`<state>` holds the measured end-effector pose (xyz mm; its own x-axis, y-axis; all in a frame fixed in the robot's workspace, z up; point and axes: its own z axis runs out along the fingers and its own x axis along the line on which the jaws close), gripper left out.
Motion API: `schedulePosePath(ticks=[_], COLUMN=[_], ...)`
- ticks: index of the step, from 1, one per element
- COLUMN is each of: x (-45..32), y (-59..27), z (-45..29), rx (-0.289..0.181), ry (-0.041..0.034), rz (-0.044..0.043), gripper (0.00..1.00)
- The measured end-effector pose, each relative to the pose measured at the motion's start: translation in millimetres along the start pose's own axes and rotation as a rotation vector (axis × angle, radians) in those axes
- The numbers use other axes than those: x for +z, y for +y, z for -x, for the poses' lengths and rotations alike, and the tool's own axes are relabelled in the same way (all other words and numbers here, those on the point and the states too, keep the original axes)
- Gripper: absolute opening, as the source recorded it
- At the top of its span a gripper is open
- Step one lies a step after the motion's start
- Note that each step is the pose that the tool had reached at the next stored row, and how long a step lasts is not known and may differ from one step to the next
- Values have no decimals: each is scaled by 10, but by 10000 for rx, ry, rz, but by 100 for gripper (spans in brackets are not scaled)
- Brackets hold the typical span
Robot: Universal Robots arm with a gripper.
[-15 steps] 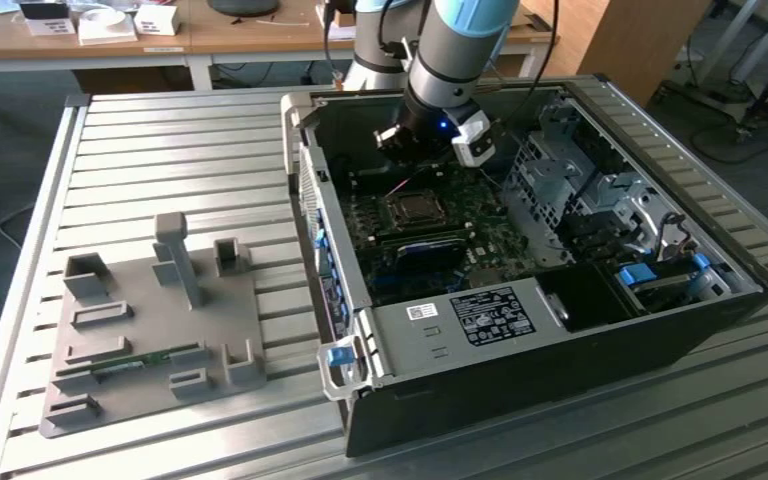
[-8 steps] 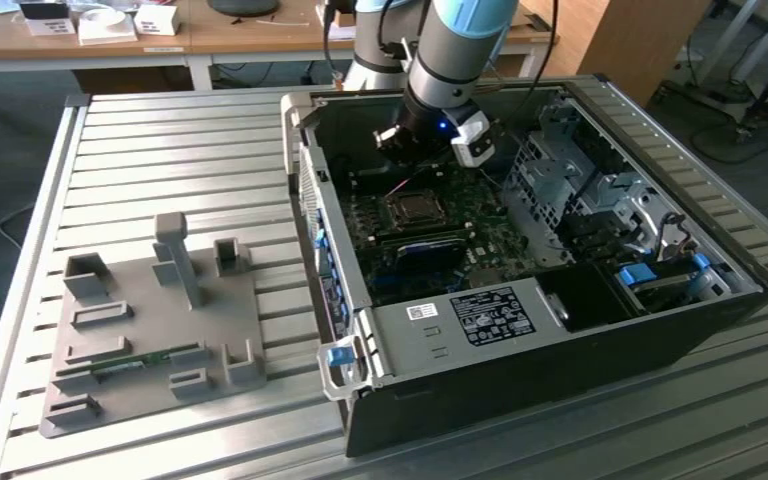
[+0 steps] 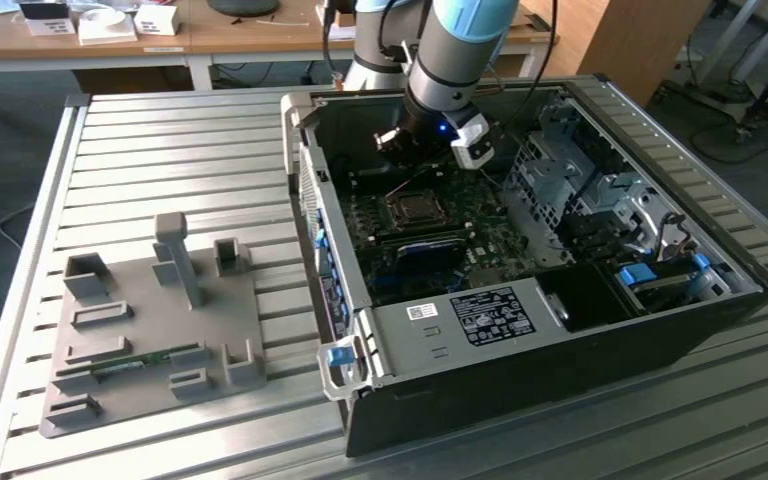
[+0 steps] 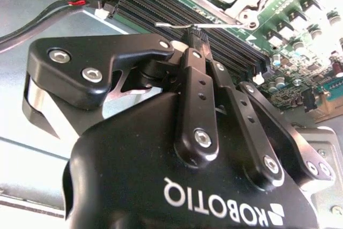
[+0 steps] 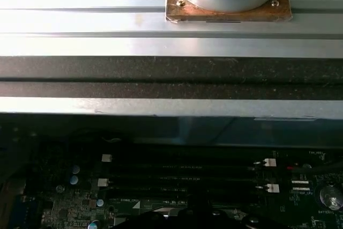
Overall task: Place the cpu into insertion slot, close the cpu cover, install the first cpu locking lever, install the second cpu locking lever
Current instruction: 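Install the first cpu locking lever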
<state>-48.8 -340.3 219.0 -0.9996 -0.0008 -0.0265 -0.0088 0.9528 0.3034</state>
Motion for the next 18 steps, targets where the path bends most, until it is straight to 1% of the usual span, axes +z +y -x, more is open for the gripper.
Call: schedulePosePath(ticks=[5,7,13,16,18], x=[6,11,61,63,77], y=[-2,-3,-19,-20,-24], z=[34,34,33,34,41], rx=[-1,0,-1,0,-1], ry=[0,-1,-1,1,-1], rz=[2,3,2,-1,2], gripper=[11,11,11,11,11])
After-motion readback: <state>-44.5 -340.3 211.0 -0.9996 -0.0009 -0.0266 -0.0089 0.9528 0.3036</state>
